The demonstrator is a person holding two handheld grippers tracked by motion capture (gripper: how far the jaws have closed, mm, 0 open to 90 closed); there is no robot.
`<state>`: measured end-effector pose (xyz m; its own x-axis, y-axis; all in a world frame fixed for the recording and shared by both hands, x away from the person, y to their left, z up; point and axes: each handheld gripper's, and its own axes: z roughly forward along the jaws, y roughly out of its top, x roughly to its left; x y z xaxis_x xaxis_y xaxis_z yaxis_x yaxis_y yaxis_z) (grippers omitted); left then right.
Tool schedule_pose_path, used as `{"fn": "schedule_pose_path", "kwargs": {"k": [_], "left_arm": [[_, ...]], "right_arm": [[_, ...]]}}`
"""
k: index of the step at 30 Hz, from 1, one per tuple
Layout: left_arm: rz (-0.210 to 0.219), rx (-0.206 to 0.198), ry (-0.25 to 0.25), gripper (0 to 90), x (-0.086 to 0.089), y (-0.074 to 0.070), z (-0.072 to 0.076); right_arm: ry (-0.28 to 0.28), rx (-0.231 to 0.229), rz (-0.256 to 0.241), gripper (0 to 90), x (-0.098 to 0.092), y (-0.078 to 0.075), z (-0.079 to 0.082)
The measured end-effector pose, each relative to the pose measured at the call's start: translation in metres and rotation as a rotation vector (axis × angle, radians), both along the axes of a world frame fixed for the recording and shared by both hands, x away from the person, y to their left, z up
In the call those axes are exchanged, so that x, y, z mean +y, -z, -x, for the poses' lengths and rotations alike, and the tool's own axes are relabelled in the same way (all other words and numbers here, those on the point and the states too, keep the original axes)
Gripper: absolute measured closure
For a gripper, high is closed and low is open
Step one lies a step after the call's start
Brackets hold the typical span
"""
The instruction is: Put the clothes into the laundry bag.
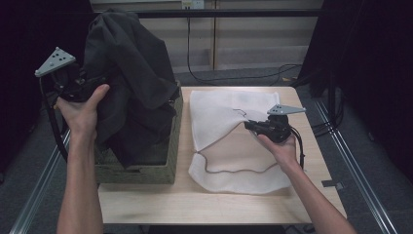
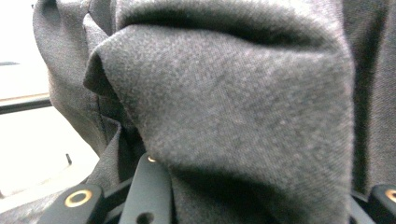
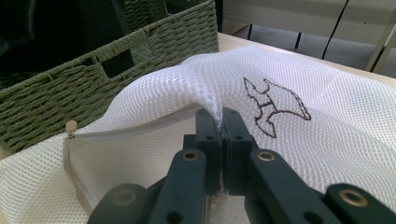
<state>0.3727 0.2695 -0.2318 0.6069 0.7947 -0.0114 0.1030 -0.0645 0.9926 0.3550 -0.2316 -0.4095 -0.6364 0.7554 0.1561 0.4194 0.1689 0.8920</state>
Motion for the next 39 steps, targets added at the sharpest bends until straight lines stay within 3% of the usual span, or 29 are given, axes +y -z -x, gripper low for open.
{"fn": "schedule_pose_path", "kwargs": {"k": [3, 15, 18, 24, 33, 39], "left_arm": [[-0.019, -0.035, 0.037, 67.4, -0.01, -0.01, 0.008], [0.0, -0.083, 0.128, 67.3, -0.044, -0.027, 0.019], [-0.018, -0.106, 0.148, 67.3, -0.053, -0.041, 0.021], [-0.009, -0.125, 0.183, 67.3, -0.073, -0.057, 0.025], [0.002, -0.114, 0.233, 67.2, -0.097, -0.057, 0.026], [-0.015, -0.115, 0.287, 67.0, -0.121, -0.052, 0.031]], "right_arm": [[-0.002, 0.002, -0.002, 88.0, 0.0, 0.0, 0.0], [-0.004, 0.001, 0.0, 88.1, -0.001, 0.0, 0.0], [-0.005, 0.0, -0.001, 88.1, -0.001, -0.001, 0.0], [-0.004, 0.002, -0.002, 88.1, 0.0, -0.001, 0.0], [-0.006, 0.001, -0.007, 88.2, -0.002, -0.001, 0.0], [-0.019, 0.007, -0.023, 88.2, -0.003, -0.001, -0.001]]}}
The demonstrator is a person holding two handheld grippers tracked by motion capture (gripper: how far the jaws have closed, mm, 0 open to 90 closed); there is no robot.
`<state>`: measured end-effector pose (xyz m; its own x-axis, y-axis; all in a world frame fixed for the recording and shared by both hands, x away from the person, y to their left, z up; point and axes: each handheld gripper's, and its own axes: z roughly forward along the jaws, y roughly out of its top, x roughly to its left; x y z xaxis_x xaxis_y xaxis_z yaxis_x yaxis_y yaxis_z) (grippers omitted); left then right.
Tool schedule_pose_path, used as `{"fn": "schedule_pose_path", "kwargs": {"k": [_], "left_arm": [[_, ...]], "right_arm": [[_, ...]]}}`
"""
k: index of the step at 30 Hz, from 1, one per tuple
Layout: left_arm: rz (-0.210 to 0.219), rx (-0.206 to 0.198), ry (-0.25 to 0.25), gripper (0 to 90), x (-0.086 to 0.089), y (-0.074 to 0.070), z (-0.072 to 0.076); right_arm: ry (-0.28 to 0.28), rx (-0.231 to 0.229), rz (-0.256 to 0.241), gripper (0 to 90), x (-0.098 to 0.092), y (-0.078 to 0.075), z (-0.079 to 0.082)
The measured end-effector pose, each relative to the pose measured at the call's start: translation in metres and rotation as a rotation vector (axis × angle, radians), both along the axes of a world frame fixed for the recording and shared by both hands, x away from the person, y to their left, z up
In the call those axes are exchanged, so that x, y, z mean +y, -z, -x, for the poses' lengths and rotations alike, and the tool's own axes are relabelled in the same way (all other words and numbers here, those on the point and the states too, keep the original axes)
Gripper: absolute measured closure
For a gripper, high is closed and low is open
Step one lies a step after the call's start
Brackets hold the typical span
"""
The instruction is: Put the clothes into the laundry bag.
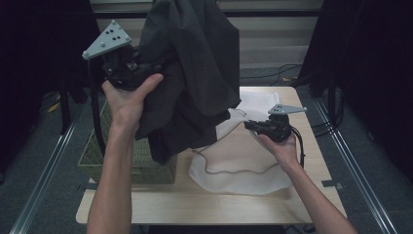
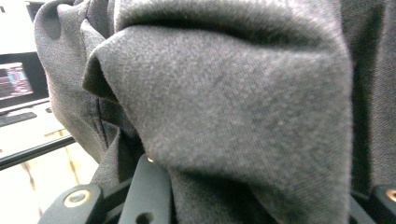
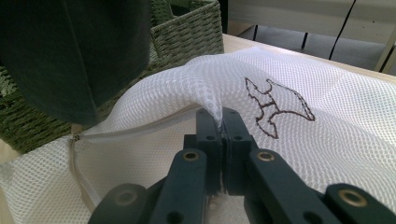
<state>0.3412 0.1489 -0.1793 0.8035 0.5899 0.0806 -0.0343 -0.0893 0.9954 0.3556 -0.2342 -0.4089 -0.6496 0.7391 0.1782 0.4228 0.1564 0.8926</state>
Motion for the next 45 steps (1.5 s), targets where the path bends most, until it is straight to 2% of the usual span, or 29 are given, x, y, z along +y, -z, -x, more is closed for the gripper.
{"fn": "schedule_pose_path", "kwargs": {"k": [3, 4, 6, 11, 13, 15, 17, 21, 23, 25, 27, 31, 35, 36, 37, 39, 40, 41, 44, 45], "left_arm": [[0.007, 0.003, 0.047, 66.9, -0.012, 0.005, 0.005], [0.007, 0.003, 0.047, 66.9, -0.012, 0.005, 0.005], [0.015, 0.003, 0.087, 66.9, -0.023, 0.01, 0.01], [0.029, 0.028, 0.133, 66.8, -0.037, 0.019, 0.018], [0.022, 0.026, 0.151, 66.8, -0.044, 0.019, 0.022], [0.013, 0.018, 0.166, 66.7, -0.052, 0.016, 0.025], [0.024, 0.025, 0.178, 66.7, -0.058, 0.011, 0.027], [0.021, 0.008, 0.195, 66.6, -0.067, 0.002, 0.031], [0.003, -0.012, 0.205, 66.6, -0.074, -0.005, 0.034], [-0.001, -0.019, 0.214, 66.5, -0.076, -0.005, 0.036], [0.0, -0.007, 0.229, 66.5, -0.079, 0.003, 0.037], [0.019, 0.036, 0.243, 66.4, -0.081, 0.034, 0.035], [-0.014, 0.055, 0.248, 66.3, -0.085, 0.067, 0.036], [-0.014, 0.055, 0.248, 66.3, -0.085, 0.067, 0.036], [-0.019, 0.064, 0.236, 66.2, -0.086, 0.08, 0.039], [-0.017, 0.08, 0.252, 66.2, -0.085, 0.095, 0.04], [-0.017, 0.08, 0.252, 66.1, -0.085, 0.095, 0.04], [-0.017, 0.099, 0.244, 66.1, -0.084, 0.11, 0.042], [-0.021, 0.091, 0.227, 66.1, -0.085, 0.13, 0.045], [-0.006, 0.1, 0.216, 66.1, -0.088, 0.137, 0.047]], "right_arm": [[-0.003, -0.002, -0.003, 88.2, -0.002, 0.0, -0.001], [-0.003, 0.001, -0.005, 88.2, -0.002, 0.0, -0.001], [-0.002, 0.005, -0.012, 88.3, -0.003, 0.001, -0.001], [-0.005, 0.007, -0.022, 88.3, -0.005, 0.0, -0.002], [-0.001, 0.006, -0.021, 88.3, -0.006, 0.001, -0.002], [-0.002, 0.012, -0.024, 88.2, -0.007, 0.001, -0.003], [-0.001, 0.012, -0.028, 88.3, -0.007, 0.001, -0.003], [-0.002, 0.01, -0.026, 88.3, -0.007, 0.001, -0.003], [-0.006, 0.01, -0.032, 88.3, -0.008, 0.002, -0.003], [-0.007, 0.012, -0.035, 88.3, -0.008, 0.001, -0.003], [-0.004, 0.011, -0.033, 88.2, -0.008, 0.001, -0.002], [-0.004, 0.017, -0.042, 88.2, -0.01, 0.001, -0.003], [-0.018, 0.028, -0.053, 88.3, -0.009, 0.002, -0.004], [-0.018, 0.028, -0.053, 88.3, -0.009, 0.002, -0.004], [-0.019, 0.048, -0.063, 88.2, -0.009, 0.003, -0.005], [-0.025, 0.053, -0.064, 88.3, -0.009, 0.004, -0.005], [-0.028, 0.06, -0.075, 88.3, -0.01, 0.004, -0.005], [-0.027, 0.06, -0.082, 88.3, -0.01, 0.004, -0.005], [-0.027, 0.073, -0.091, 88.3, -0.011, 0.004, -0.006], [-0.03, 0.066, -0.09, 88.3, -0.011, 0.005, -0.007]]}}
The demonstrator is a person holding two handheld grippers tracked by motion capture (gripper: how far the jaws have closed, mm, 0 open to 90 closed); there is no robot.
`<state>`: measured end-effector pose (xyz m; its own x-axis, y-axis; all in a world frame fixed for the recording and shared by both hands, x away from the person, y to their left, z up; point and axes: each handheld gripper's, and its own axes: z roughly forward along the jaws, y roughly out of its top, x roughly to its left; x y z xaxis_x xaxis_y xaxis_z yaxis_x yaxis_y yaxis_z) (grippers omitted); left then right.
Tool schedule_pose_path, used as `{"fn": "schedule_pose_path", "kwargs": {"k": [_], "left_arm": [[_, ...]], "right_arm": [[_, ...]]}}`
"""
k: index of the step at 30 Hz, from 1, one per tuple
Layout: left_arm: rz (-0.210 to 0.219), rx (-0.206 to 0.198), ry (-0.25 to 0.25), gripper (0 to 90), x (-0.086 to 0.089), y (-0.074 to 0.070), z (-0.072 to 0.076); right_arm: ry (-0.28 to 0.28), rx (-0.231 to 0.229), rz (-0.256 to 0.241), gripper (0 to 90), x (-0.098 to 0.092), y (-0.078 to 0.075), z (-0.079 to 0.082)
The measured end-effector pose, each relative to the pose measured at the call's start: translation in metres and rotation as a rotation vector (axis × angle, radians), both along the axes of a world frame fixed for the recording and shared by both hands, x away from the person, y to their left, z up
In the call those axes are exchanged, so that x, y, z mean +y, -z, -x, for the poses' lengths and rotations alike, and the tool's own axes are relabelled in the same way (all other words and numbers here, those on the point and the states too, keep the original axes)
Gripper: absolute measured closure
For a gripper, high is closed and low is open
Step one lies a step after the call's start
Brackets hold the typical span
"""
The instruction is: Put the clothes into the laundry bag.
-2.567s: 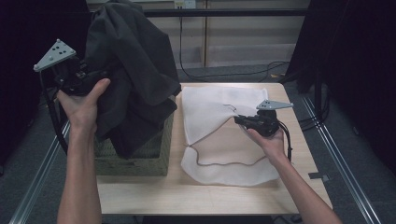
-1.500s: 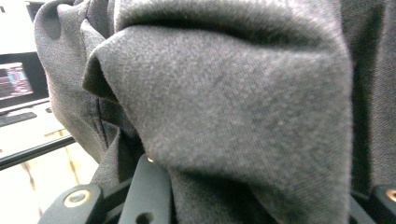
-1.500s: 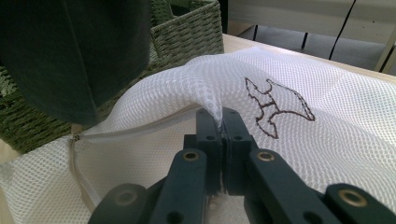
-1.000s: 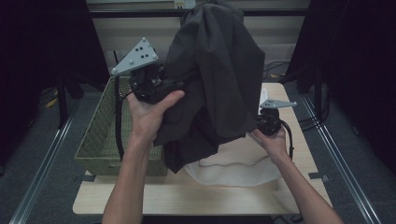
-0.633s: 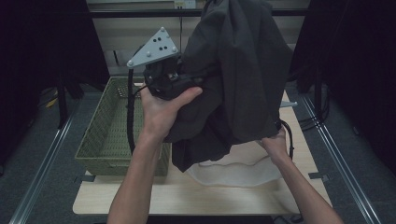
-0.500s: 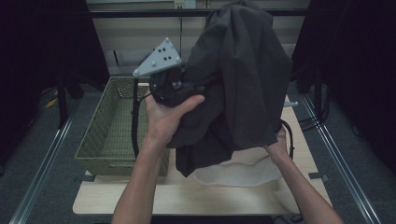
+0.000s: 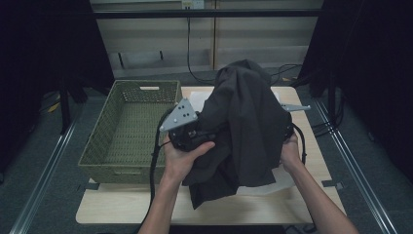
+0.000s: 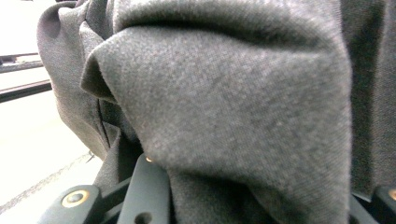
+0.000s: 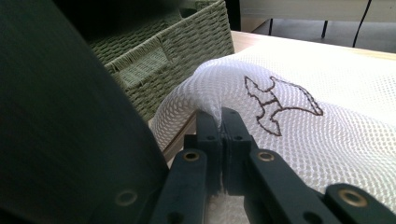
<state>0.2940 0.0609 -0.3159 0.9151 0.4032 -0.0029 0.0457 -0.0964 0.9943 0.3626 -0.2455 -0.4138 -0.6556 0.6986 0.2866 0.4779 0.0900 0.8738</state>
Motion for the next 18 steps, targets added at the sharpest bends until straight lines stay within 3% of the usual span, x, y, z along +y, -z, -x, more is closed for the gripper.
{"fn": "schedule_pose_path", "kwargs": {"k": [2, 3, 6, 14, 18], "left_arm": [[-0.015, 0.01, 0.019, 66.1, -0.005, 0.013, -0.001], [-0.015, 0.01, 0.019, 66.1, -0.005, 0.013, -0.001], [-0.073, 0.017, 0.023, 66.1, -0.008, 0.027, -0.004], [-0.152, 0.065, -0.007, 65.9, -0.013, 0.076, -0.013], [-0.215, 0.077, 0.023, 65.9, -0.024, 0.094, -0.015]], "right_arm": [[-0.008, 0.006, 0.003, 88.3, 0.002, 0.001, -0.001], [-0.008, 0.006, 0.003, 88.3, 0.002, 0.001, -0.001], [-0.018, 0.023, 0.002, 88.3, 0.003, 0.001, 0.001], [-0.013, 0.031, 0.013, 88.5, 0.003, 0.003, -0.001], [-0.014, 0.031, 0.026, 88.5, 0.005, 0.003, 0.0]]}}
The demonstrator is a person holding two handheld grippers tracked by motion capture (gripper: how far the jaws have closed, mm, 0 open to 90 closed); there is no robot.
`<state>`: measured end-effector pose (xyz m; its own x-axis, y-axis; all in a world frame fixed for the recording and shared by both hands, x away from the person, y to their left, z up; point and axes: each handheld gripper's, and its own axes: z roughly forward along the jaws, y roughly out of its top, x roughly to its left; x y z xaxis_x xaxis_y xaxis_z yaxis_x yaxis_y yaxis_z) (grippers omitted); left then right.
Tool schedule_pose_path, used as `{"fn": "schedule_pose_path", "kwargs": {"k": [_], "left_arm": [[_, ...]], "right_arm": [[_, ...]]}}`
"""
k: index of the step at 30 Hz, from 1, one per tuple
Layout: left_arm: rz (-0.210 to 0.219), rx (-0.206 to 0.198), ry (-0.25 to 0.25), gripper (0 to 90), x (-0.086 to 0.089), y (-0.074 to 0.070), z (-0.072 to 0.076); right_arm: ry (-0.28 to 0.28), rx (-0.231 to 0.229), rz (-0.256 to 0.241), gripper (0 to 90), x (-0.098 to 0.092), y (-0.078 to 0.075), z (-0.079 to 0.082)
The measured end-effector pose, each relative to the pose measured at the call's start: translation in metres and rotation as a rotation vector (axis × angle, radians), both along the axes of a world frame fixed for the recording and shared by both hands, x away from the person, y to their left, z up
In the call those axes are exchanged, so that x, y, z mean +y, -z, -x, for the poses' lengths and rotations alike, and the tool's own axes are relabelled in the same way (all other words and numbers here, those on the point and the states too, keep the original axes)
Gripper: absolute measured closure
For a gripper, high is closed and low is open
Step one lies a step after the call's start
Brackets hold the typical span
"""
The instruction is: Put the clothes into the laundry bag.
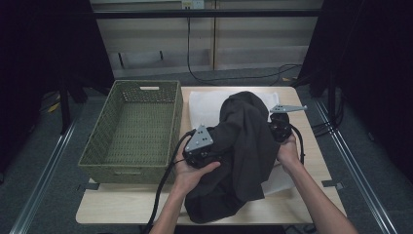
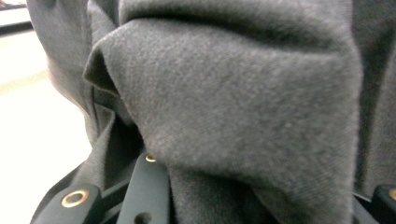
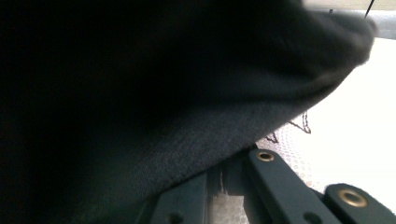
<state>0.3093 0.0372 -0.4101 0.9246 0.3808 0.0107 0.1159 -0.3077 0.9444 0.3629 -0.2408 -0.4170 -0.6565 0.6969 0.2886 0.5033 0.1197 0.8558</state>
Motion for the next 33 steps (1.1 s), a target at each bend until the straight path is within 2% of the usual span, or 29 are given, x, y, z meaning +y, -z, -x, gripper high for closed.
{"fn": "schedule_pose_path", "kwargs": {"k": [2, 4, 7, 8, 10, 12, 13, 15, 16, 17, 18, 20, 21, 22, 24, 26, 27, 28, 29, 31, 32, 33], "left_arm": [[-0.041, 0.018, 0.02, 66.0, -0.005, 0.009, -0.002], [-0.064, 0.047, 0.04, 66.1, -0.01, 0.018, -0.004], [-0.127, 0.065, 0.073, 66.2, -0.019, 0.032, -0.006], [-0.127, 0.065, 0.073, 66.4, -0.019, 0.032, -0.006], [-0.147, 0.089, 0.088, 66.6, -0.022, 0.043, -0.005], [-0.194, 0.119, 0.117, 66.9, -0.028, 0.052, -0.004], [-0.236, 0.121, 0.131, 66.9, -0.031, 0.057, -0.004], [-0.286, 0.131, 0.147, 67.4, -0.037, 0.066, -0.003], [-0.287, 0.144, 0.152, 67.7, -0.038, 0.069, -0.003], [-0.316, 0.149, 0.157, 68.3, -0.039, 0.069, -0.003], [-0.316, 0.149, 0.157, 68.8, -0.039, 0.069, -0.003], [-0.346, 0.197, 0.167, 69.6, -0.043, 0.072, -0.006], [-0.346, 0.197, 0.167, 69.7, -0.043, 0.072, -0.006], [-0.389, 0.189, 0.163, 69.7, -0.045, 0.071, -0.006], [-0.36, 0.177, 0.153, 69.4, -0.046, 0.073, -0.003], [-0.364, 0.186, 0.145, 67.6, -0.044, 0.071, -0.004], [-0.343, 0.18, 0.13, 65.0, -0.044, 0.071, -0.003], [-0.344, 0.158, 0.136, 61.9, -0.044, 0.07, -0.002], [-0.323, 0.146, 0.141, 57.9, -0.043, 0.07, -0.001], [-0.318, 0.135, 0.149, 47.7, -0.041, 0.067, 0.0], [-0.269, 0.151, 0.146, 43.0, -0.035, 0.063, 0.0], [-0.244, 0.17, 0.14, 39.8, -0.031, 0.06, 0.0]], "right_arm": [[-0.002, 0.007, 0.007, 88.6, 0.0, 0.0, 0.0], [-0.001, 0.011, 0.019, 88.6, 0.001, 0.001, 0.0], [-0.001, 0.018, 0.037, 88.6, 0.003, 0.003, 0.0], [-0.002, 0.021, 0.041, 88.7, 0.004, 0.004, 0.0], [0.0, 0.02, 0.045, 88.7, 0.004, 0.003, 0.0], [0.0, 0.013, 0.04, 88.8, 0.005, 0.002, 0.001], [-0.002, 0.012, 0.044, 88.8, 0.006, 0.001, 0.001], [-0.002, 0.001, 0.051, 88.8, 0.009, -0.001, 0.003], [-0.005, -0.002, 0.052, 88.8, 0.01, -0.003, 0.004], [-0.009, -0.011, 0.051, 88.8, 0.011, -0.004, 0.004], [-0.009, -0.011, 0.051, 88.8, 0.011, -0.004, 0.004], [-0.018, -0.03, 0.043, 88.9, 0.014, -0.012, 0.008], [-0.023, -0.039, 0.041, 88.9, 0.015, -0.015, 0.009], [-0.026, -0.046, 0.04, 88.9, 0.016, -0.018, 0.011], [-0.029, -0.059, 0.04, 88.9, 0.018, -0.022, 0.013], [-0.023, -0.06, 0.045, 88.8, 0.019, -0.021, 0.014], [-0.014, -0.053, 0.037, 88.8, 0.018, -0.02, 0.013], [-0.007, -0.053, 0.041, 88.8, 0.018, -0.018, 0.012], [0.001, -0.052, 0.046, 88.8, 0.017, -0.017, 0.012], [0.006, -0.051, 0.042, 88.8, 0.015, -0.016, 0.01], [0.025, -0.043, 0.04, 88.8, 0.01, -0.013, 0.009], [0.03, -0.045, 0.044, 88.8, 0.008, -0.012, 0.008]]}}
